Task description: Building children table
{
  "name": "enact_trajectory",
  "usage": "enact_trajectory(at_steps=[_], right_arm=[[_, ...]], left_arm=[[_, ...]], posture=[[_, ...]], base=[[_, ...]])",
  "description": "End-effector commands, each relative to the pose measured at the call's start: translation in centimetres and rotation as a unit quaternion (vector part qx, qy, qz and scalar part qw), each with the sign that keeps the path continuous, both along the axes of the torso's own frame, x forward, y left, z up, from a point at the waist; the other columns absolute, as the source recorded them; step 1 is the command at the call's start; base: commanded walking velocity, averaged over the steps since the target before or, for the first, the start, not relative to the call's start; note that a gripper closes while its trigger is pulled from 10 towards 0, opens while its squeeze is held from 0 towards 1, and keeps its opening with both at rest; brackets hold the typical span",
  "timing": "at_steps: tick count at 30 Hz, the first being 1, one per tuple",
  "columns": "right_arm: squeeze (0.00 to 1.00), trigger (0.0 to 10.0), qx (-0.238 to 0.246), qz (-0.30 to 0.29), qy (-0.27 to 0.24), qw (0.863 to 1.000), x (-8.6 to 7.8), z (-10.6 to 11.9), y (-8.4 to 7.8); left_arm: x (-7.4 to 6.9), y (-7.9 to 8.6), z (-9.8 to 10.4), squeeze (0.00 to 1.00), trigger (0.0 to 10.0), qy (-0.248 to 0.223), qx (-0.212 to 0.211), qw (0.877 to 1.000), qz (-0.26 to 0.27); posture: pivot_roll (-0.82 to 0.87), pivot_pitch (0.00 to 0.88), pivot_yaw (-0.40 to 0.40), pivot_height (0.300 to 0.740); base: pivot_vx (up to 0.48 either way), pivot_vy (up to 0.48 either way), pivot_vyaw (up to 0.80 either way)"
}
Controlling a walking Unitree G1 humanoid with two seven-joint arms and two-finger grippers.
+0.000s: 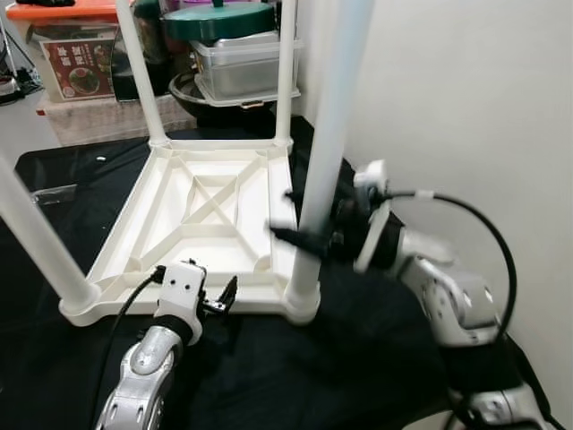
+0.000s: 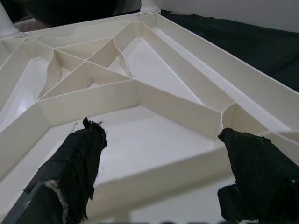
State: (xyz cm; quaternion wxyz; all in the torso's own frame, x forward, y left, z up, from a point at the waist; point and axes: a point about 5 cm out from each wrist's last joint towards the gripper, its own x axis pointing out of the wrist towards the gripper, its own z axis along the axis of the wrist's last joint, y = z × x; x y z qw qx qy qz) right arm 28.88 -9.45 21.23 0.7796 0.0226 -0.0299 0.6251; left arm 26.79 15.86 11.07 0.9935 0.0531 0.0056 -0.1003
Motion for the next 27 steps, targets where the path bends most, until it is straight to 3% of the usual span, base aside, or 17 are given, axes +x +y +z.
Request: enact_trajectory(at_steps=[1,2,5,6,8,10,11,12,14,15,16,17,19,23,24,26,27], right_arm=[[0.00,7.8,-0.012,0.051,0.012,0.999,-1.0,-0.7,0.9],[0.00,0.0,-0.014,0.068,0.024,0.997,-1.9,-1.6,1.5],[0.00,0.0,-0.028,-0.079,0.036,0.996,0.0,-3.4,2.8],[0.00,0.0,-0.044,-0.253,0.066,0.964,2.8,-4.3,1.7],[0.00,0.0,-0.044,-0.253,0.066,0.964,2.8,-4.3,1.7],[0.00,0.0,-0.049,-0.578,0.142,0.802,5.6,-6.3,-3.3],[0.00,0.0,-0.049,-0.578,0.142,0.802,5.6,-6.3,-3.3],[0.00,0.0,-0.052,-0.672,0.139,0.726,5.0,-6.9,-5.5],[0.00,0.0,-0.052,-0.672,0.139,0.726,5.0,-6.9,-5.5],[0.00,0.0,-0.049,-0.702,0.128,0.699,4.1,-6.9,-6.4],[0.00,0.0,-0.049,-0.702,0.128,0.699,4.1,-6.9,-6.4],[0.00,10.0,-0.015,-0.648,0.115,0.753,2.7,-5.7,-4.2],[0.00,10.0,0.019,-0.577,0.110,0.809,2.1,-4.5,-1.9],[0.00,10.0,0.033,-0.552,0.095,0.828,2.0,-3.7,-1.2],[1.00,10.0,0.060,-0.532,0.078,0.841,2.1,-2.8,-0.8],[1.00,10.0,0.073,-0.479,0.067,0.872,2.5,-1.9,-0.1],[0.00,10.0,0.080,-0.432,0.060,0.896,3.1,-0.9,0.2]], left_arm=[[-0.2,0.3,-0.3,0.00,10.0,0.006,0.011,1.000,0.004],[-0.3,0.2,-0.3,0.00,10.0,0.007,0.011,1.000,0.001],[-0.4,0.1,-0.5,0.00,10.0,0.011,0.014,1.000,-0.006],[-0.3,0.2,-0.5,0.00,10.0,0.010,0.014,1.000,-0.004],[-0.3,0.2,-0.5,0.00,10.0,0.010,0.014,1.000,-0.004],[-0.2,0.2,-0.4,0.00,10.0,0.009,0.011,1.000,-0.003],[-0.2,0.2,-0.4,0.00,10.0,0.009,0.011,1.000,-0.003],[-0.2,0.1,-0.4,0.00,10.0,0.009,0.011,1.000,-0.004],[-0.2,0.1,-0.4,0.00,10.0,0.009,0.011,1.000,-0.004],[-0.2,0.1,-0.5,0.00,10.0,0.010,0.011,1.000,-0.005],[-0.2,0.1,-0.5,0.00,10.0,0.010,0.011,1.000,-0.005],[-0.2,-0.2,-0.6,0.00,10.0,0.012,0.009,1.000,-0.012],[-0.2,-0.3,-0.7,0.00,10.0,0.015,0.009,1.000,-0.016],[-0.2,-0.3,-0.7,0.00,10.0,0.015,0.009,1.000,-0.016],[-0.1,-0.3,-0.7,0.00,10.0,0.015,0.009,1.000,-0.016],[0.0,-0.4,-0.6,0.00,10.0,0.013,0.008,1.000,-0.015],[0.1,-0.4,-0.5,0.00,10.0,0.012,0.007,1.000,-0.015]], posture=[[0.11,0.000,-0.054,0.740],[0.11,0.000,-0.045,0.740],[0.11,0.000,-0.047,0.740],[0.09,0.000,-0.037,0.740],[0.09,0.000,-0.037,0.740],[0.09,0.000,-0.037,0.740],[0.09,0.000,-0.037,0.740],[0.09,0.000,-0.036,0.740],[0.09,0.000,-0.036,0.740],[0.08,0.000,-0.034,0.740],[0.08,0.000,-0.034,0.740],[0.07,0.000,-0.021,0.740],[0.07,0.000,-0.021,0.740],[0.06,0.000,-0.020,0.740],[0.07,0.000,-0.020,0.740],[0.07,0.000,-0.026,0.740],[0.07,0.000,-0.030,0.740]], base=[[0.000,0.000,0.00],[0.000,0.000,0.00],[0.000,0.000,0.00],[0.000,0.000,0.00],[0.000,0.000,0.00],[0.000,0.000,0.00],[0.000,0.000,0.00],[0.000,0.000,0.00],[0.000,0.000,0.00],[0.000,0.000,0.00],[0.000,0.000,0.00],[0.000,0.000,0.00],[0.000,0.000,0.00],[0.000,0.000,0.00],[0.000,0.000,0.00],[0.000,0.000,0.00],[0.000,0.000,0.00]])
